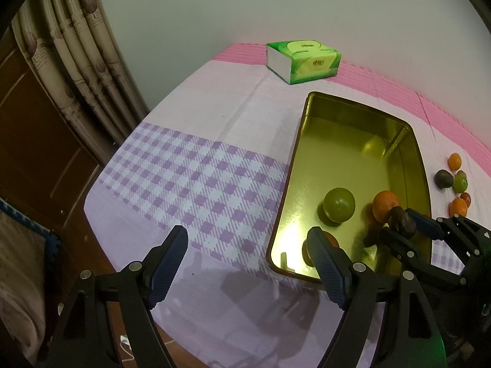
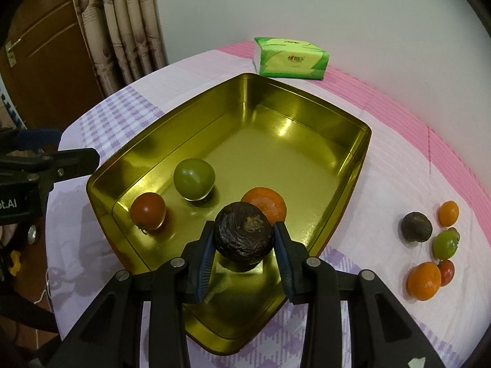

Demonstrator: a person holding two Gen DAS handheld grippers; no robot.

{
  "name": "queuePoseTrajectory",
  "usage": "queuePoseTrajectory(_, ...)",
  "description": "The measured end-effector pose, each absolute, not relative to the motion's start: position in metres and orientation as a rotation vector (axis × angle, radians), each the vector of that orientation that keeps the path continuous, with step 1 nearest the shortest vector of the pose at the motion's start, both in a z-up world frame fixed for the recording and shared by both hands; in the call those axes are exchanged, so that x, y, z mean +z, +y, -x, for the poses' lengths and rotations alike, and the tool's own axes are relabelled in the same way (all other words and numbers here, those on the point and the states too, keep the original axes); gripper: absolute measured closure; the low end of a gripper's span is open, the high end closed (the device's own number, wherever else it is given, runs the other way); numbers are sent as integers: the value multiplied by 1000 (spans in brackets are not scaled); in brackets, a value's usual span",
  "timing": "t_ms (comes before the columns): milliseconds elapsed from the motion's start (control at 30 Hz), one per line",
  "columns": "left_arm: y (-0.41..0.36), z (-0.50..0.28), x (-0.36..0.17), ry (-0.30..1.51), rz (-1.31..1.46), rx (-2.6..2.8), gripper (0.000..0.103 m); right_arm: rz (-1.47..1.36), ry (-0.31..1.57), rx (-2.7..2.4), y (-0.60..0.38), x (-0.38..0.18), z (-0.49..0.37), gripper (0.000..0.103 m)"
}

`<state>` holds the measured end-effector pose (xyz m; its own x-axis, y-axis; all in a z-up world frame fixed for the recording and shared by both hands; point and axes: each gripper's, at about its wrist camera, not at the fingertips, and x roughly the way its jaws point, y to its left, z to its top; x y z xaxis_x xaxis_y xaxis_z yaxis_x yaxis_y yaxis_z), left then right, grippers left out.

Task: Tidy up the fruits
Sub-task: 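Carry the dark avocado into the tin tray and open the right tool, then grasp the red tomato with the right tool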

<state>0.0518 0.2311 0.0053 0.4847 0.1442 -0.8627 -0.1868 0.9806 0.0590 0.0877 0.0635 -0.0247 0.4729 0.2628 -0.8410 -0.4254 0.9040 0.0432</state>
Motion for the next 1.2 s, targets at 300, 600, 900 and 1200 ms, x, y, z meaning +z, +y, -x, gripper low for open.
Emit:
queuePoseTrajectory(300, 230, -51, 5, 1049, 44, 200, 23, 147, 960, 430, 59, -14, -85, 53)
queuePoseTrajectory(600, 230, -51, 4, 1048, 40, 196, 23, 60, 867, 282, -29, 15, -68, 54)
queuePoseTrajectory(900, 217, -53, 3, 1038, 0, 137, 23, 3, 896, 15, -147, -5, -68, 55)
queuePoseTrajectory(1200, 183, -49, 14, 1009, -38, -33, 23, -40, 945, 43, -168, -43, -87, 61)
